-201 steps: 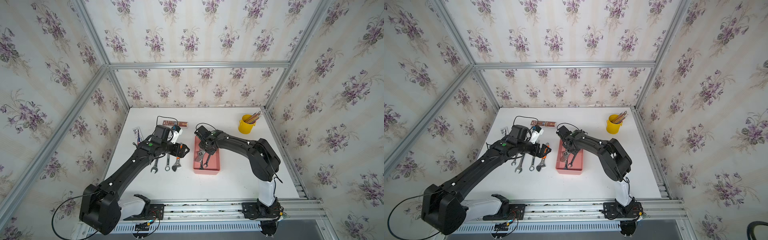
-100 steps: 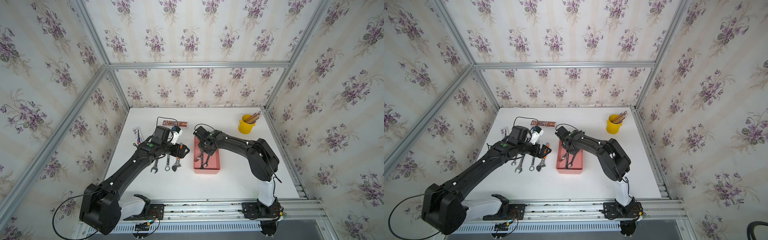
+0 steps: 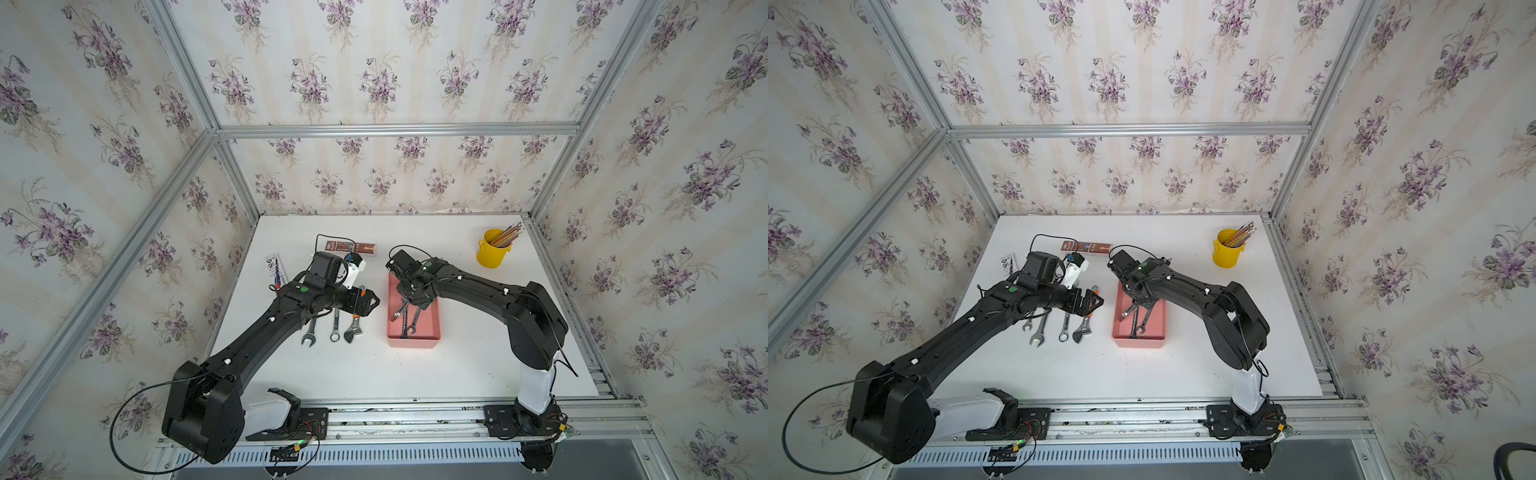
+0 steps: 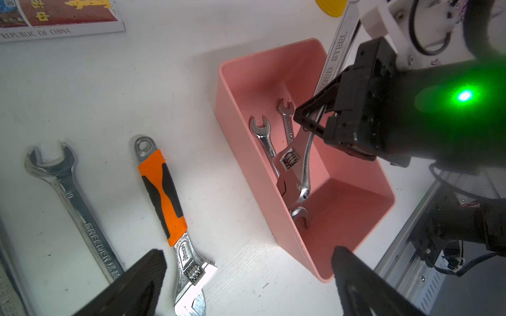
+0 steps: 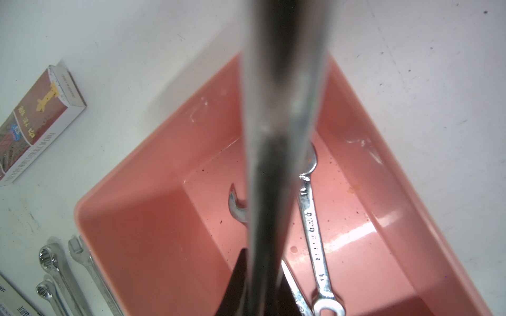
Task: Take out the wrench from the storage box
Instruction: Pick up the wrench from the storage box, then place the wrench at the center of the board.
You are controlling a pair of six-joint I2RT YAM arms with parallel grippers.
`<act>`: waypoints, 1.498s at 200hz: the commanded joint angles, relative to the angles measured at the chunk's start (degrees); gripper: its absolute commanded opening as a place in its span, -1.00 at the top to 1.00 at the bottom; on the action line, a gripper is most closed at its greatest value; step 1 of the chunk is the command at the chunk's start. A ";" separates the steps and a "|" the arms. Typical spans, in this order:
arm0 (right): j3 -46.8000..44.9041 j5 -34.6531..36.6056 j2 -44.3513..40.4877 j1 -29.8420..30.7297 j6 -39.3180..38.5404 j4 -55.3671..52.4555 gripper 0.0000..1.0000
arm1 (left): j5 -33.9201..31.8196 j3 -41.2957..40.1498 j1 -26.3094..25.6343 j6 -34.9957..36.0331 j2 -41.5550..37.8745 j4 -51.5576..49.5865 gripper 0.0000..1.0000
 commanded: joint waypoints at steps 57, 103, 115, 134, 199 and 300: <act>-6.97 7.09 -17.08 -1.08 -18.90 2.65 1.00 | 2.65 2.51 0.05 -1.82 0.32 2.32 -0.98; -19.21 -1.16 -32.19 -9.96 -40.61 5.70 1.00 | 3.56 3.59 -0.05 -2.04 1.31 2.38 -0.98; -21.75 -2.68 -35.72 -12.66 -45.23 5.00 1.00 | 3.49 3.41 -0.06 -1.99 1.32 2.20 -0.98; -24.67 -7.03 -39.09 -15.65 -50.86 3.18 1.00 | 3.27 2.90 -0.06 -1.91 1.45 2.16 -0.98; -36.69 -18.76 -39.61 -20.53 -54.99 12.72 1.00 | 2.32 3.39 -0.04 -0.74 2.27 0.81 -0.98; -41.90 -31.90 -29.29 -29.11 -62.34 26.40 1.00 | 0.89 1.14 -0.05 0.80 2.25 0.10 -0.98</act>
